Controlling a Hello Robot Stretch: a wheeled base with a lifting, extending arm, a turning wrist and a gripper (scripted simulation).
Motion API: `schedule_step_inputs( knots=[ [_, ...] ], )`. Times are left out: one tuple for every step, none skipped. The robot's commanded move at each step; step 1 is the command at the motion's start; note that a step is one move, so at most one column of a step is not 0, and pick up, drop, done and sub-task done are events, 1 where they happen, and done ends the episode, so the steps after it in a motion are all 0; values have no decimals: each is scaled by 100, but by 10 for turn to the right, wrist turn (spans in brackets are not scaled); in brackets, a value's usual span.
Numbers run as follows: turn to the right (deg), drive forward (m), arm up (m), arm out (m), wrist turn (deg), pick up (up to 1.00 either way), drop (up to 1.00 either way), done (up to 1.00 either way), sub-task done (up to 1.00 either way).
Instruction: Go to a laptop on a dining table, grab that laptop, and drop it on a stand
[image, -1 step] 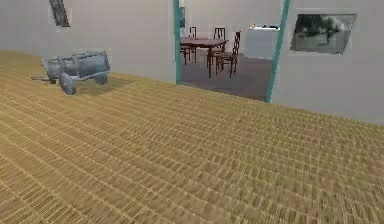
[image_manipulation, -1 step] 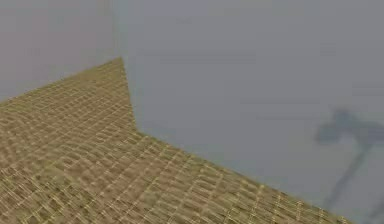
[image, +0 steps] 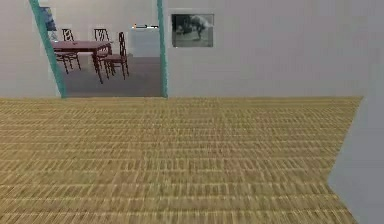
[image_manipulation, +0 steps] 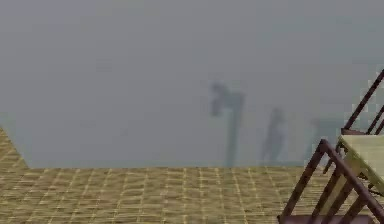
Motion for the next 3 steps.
schedule_step_inputs(
  knots=[
    [0,15,0,0,0,0,0,0,0],
    [-450,0,0,0,0,0,0,0,0],
    [-300,0,0,0,0,0,0,0,0]
  ],
)
